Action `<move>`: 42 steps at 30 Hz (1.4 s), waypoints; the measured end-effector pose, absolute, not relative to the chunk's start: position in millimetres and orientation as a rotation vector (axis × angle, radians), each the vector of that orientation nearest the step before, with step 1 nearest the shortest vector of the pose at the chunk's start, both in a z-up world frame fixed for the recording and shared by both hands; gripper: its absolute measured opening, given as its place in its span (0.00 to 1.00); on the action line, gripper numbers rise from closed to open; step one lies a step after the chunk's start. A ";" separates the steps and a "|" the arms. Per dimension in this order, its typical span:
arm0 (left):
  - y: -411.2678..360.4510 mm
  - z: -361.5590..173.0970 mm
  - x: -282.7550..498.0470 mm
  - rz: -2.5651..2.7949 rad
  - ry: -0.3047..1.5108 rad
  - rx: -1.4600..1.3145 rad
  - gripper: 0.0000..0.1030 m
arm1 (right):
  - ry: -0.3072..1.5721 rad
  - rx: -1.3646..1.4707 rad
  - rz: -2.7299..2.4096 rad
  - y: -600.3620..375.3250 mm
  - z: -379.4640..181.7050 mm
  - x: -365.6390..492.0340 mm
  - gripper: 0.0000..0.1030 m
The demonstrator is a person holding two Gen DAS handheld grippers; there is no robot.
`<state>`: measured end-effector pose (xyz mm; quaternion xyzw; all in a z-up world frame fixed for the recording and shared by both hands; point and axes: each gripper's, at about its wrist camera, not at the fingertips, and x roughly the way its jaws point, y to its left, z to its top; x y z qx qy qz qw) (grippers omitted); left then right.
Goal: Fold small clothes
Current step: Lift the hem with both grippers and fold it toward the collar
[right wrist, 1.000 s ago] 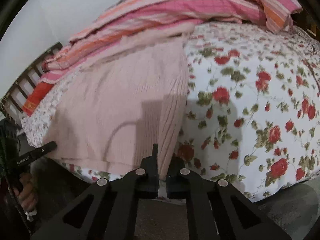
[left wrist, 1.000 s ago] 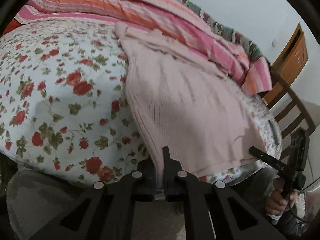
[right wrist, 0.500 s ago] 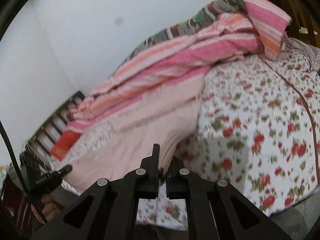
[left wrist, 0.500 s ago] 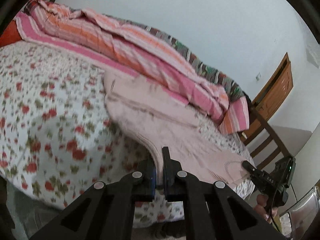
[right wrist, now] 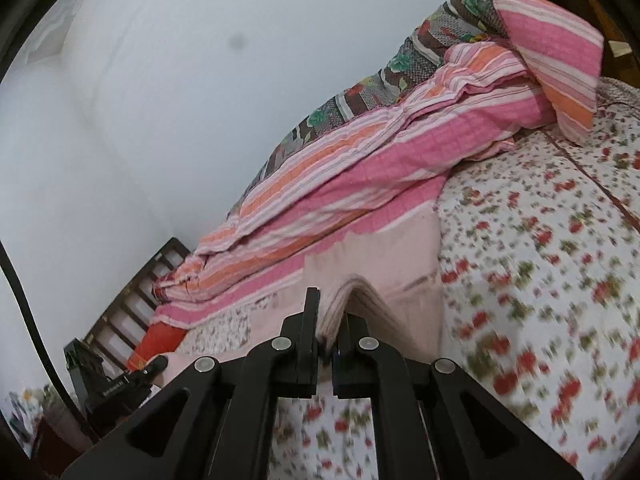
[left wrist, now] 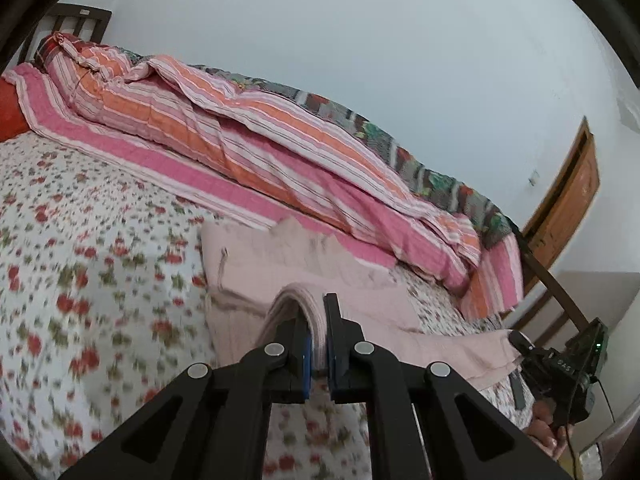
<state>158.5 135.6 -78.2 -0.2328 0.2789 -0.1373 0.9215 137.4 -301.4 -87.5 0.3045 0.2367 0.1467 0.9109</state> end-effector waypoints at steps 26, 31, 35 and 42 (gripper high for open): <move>137.9 -168.0 347.4 -0.196 0.672 -0.644 0.09 | 0.678 0.530 0.205 -283.2 -158.6 345.9 0.05; 146.5 -169.6 343.1 -0.203 0.627 -0.677 0.46 | 0.710 0.504 0.186 -284.0 -170.0 345.4 0.26; 144.0 -174.9 343.1 -0.204 0.652 -0.656 0.48 | 0.676 0.399 0.157 -276.9 -170.4 334.5 0.38; 133.9 -180.9 341.8 -0.152 0.683 -0.563 0.48 | 0.727 0.403 0.118 -283.4 -186.5 338.0 0.38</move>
